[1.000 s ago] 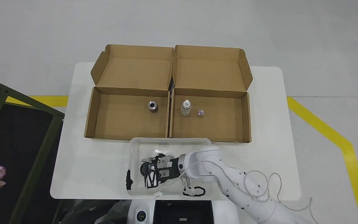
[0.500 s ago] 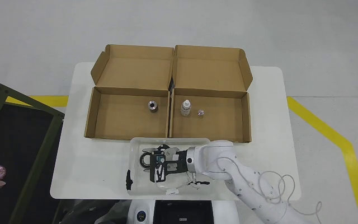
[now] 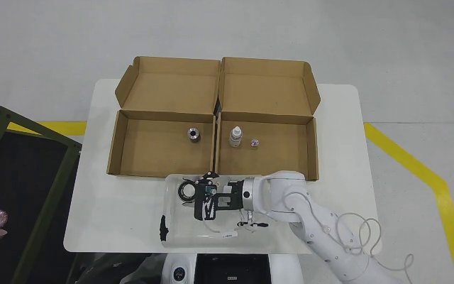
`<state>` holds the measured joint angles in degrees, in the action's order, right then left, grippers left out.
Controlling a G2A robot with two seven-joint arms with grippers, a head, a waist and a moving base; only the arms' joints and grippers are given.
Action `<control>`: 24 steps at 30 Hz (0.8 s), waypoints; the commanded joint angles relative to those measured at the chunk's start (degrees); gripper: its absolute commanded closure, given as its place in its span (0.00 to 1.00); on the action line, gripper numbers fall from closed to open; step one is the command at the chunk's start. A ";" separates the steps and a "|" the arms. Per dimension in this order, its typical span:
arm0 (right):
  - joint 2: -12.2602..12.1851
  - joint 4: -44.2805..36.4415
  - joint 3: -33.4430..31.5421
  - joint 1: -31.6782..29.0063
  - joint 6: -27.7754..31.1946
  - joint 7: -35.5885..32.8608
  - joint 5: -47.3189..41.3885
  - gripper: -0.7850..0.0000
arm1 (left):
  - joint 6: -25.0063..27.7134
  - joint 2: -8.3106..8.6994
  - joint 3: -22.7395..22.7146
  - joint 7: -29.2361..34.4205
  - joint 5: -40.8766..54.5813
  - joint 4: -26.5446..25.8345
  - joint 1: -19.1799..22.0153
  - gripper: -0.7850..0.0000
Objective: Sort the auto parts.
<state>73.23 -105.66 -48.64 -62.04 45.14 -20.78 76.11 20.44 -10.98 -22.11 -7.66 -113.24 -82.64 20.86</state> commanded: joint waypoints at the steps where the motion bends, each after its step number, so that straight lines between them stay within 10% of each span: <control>1: 0.08 0.30 0.09 0.59 -0.24 0.18 -0.24 1.00 | 0.00 0.00 0.00 0.00 0.00 0.00 0.00 0.00; 24: 3.26 12.78 4.66 13.07 -6.44 1.83 -3.07 1.00 | 0.00 0.00 0.00 0.00 0.00 0.00 0.00 0.00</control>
<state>76.28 -93.72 -44.28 -49.71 38.99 -18.93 73.24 20.44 -10.98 -22.11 -7.66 -113.24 -82.64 20.86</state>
